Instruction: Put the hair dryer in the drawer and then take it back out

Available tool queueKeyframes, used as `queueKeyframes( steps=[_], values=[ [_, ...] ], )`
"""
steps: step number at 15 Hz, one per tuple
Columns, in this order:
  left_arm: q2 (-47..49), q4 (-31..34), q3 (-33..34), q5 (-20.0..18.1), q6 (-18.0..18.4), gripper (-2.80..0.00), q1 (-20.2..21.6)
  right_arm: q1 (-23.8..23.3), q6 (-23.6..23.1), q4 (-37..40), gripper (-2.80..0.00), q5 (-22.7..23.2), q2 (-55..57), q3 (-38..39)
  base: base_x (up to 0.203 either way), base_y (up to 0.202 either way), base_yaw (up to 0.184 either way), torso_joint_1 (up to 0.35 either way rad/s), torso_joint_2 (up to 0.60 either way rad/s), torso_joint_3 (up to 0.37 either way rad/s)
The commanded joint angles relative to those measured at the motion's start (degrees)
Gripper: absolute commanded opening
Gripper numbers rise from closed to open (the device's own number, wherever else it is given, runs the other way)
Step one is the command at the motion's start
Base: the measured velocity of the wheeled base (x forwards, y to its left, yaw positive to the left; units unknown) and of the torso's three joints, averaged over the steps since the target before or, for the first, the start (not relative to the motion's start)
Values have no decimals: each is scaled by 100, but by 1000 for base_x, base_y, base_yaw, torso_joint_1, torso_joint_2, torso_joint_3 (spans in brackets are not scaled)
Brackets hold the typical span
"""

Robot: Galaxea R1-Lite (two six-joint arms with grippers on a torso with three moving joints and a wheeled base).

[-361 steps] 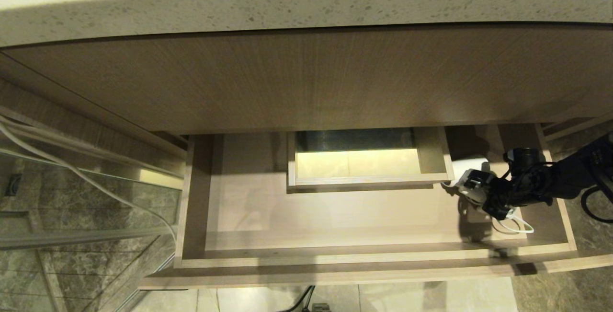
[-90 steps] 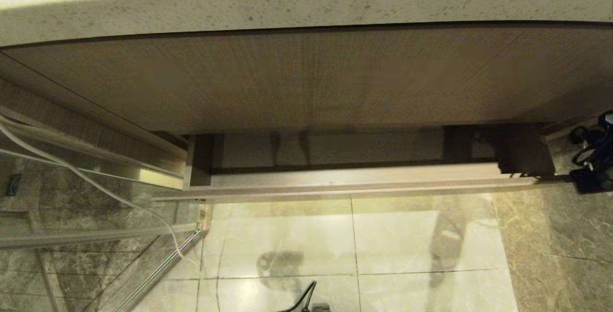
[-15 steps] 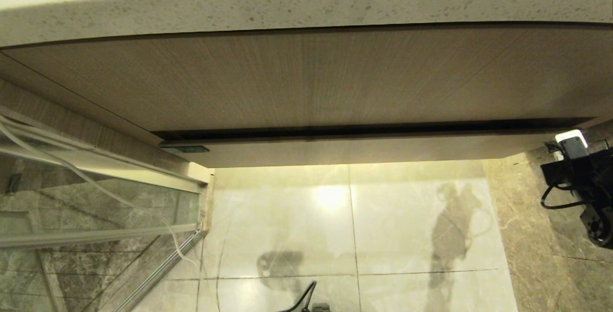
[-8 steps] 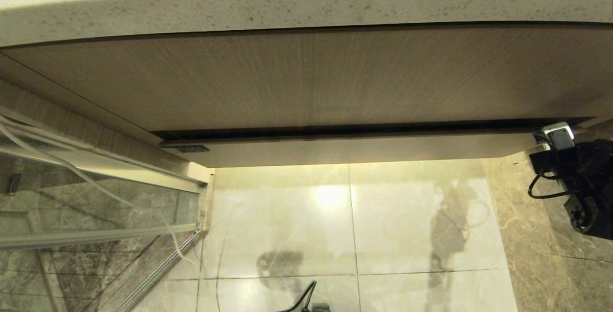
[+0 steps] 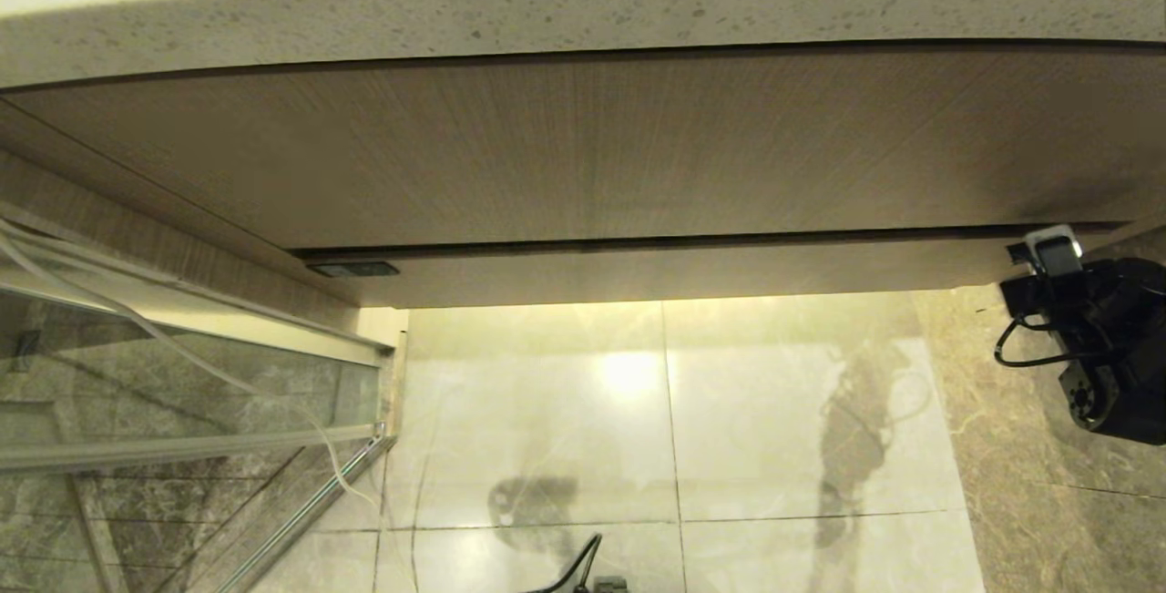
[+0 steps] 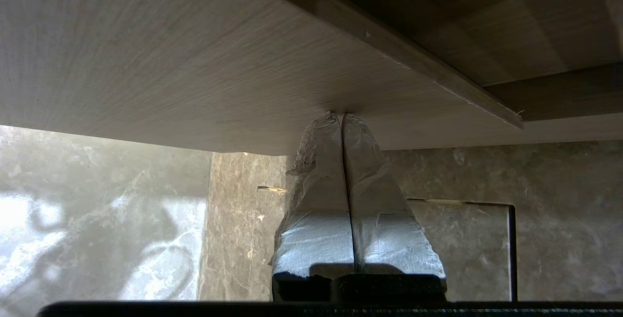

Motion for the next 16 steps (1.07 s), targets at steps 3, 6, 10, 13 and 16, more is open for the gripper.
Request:
queueKeyframes(
  steps=[3, 6, 10, 13, 16],
  values=[
    [0, -9, 229, 2, -1, -280, 1, 103, 62, -239, -280, -13, 80, -228, 0, 0, 0, 0, 0, 0],
    [0, -9, 229, 2, 2, -280, 1, 133, 45, -161, -280, -13, 63, -311, 0, 0, 0, 0, 0, 0],
    [0, -9, 229, 0, -3, -280, 1, -97, -373, 1359, -280, 35, -866, 712, 0, 0, 0, 0, 0, 0],
    [0, -9, 229, 2, -3, -280, 1, -181, -511, 3921, -280, 53, -1731, 1217, 0, 0, 0, 0, 0, 0],
    [0, -9, 229, 2, 3, -280, 1, -194, -577, 5865, -280, 24, -2501, 1811, 0, 0, 0, 0, 0, 0]
  ],
)
